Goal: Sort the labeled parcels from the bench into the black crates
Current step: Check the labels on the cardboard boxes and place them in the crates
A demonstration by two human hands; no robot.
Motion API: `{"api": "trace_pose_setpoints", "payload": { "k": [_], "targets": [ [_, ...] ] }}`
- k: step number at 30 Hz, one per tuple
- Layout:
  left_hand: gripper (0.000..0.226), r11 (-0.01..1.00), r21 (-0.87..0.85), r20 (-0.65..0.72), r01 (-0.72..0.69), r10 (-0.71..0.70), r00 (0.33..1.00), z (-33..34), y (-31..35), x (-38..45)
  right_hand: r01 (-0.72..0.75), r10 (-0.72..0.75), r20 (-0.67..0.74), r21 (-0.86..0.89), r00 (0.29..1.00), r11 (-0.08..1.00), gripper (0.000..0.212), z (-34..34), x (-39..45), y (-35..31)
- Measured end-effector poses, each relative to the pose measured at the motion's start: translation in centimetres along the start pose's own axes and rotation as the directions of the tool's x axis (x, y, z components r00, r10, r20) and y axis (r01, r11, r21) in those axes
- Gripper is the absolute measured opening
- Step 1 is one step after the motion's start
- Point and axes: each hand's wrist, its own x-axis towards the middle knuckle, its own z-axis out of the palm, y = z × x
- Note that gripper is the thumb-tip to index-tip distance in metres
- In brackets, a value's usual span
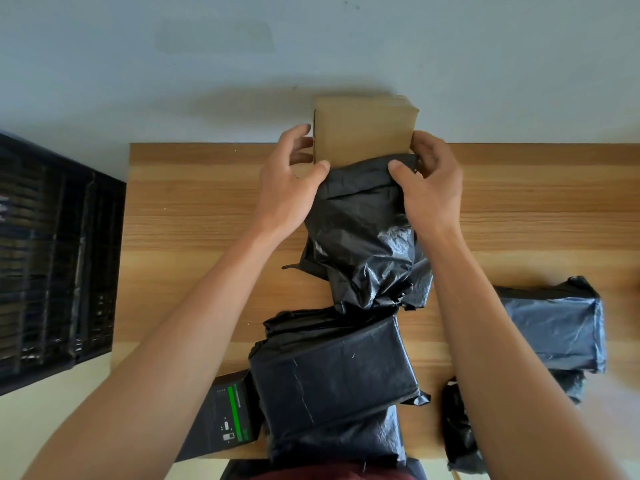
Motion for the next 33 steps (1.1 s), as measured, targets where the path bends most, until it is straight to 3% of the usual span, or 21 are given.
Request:
{"api": "trace_pose_setpoints", "payload": {
  "k": [4, 8, 12, 20, 29, 33],
  "targets": [
    [0.067, 0.996, -0.055, 0.014, -0.077, 0.078, 0.997, -1.2, 1.4, -1.6, 0.117, -0.116, 0.021, -0.025, 0.993, 0.993, 0.072, -0.8, -2.0, -1.9],
    [0.059, 0.982, -0.145, 0.012, -0.125, 0.128, 0.992, -2.6, 2.5, -3.5, 0.139, -0.139, -0.008, 0.054, 0.990, 0.989, 0.042, -1.5, -4.6, -3.9],
    [0.045, 0.972, -0.177, -0.070, -0.156, 0.146, 0.987, -3.5, 3.2, -6.1, 0.152, -0.148, -0.048, 0.116, 0.988, 0.981, 0.025, -1.7, -7.3, -5.0],
    [0.030, 0.971, -0.181, -0.119, -0.156, 0.136, 0.983, -6.2, 2.5, -11.1, 0.135, -0.126, -0.085, 0.115, 0.988, 0.984, 0.044, -0.7, -12.7, -5.3],
    [0.043, 0.961, -0.236, -0.046, -0.145, 0.138, 0.989, -9.8, 1.6, -14.8, 0.208, -0.207, -0.017, 0.111, 0.978, 0.972, 0.040, 0.9, -17.5, -5.2],
    [0.037, 0.954, -0.268, -0.074, -0.133, 0.118, 0.990, -11.3, 0.9, -15.6, 0.150, -0.153, 0.000, 0.186, 0.988, 0.971, 0.022, 2.0, -19.5, -5.3]
  ]
}}
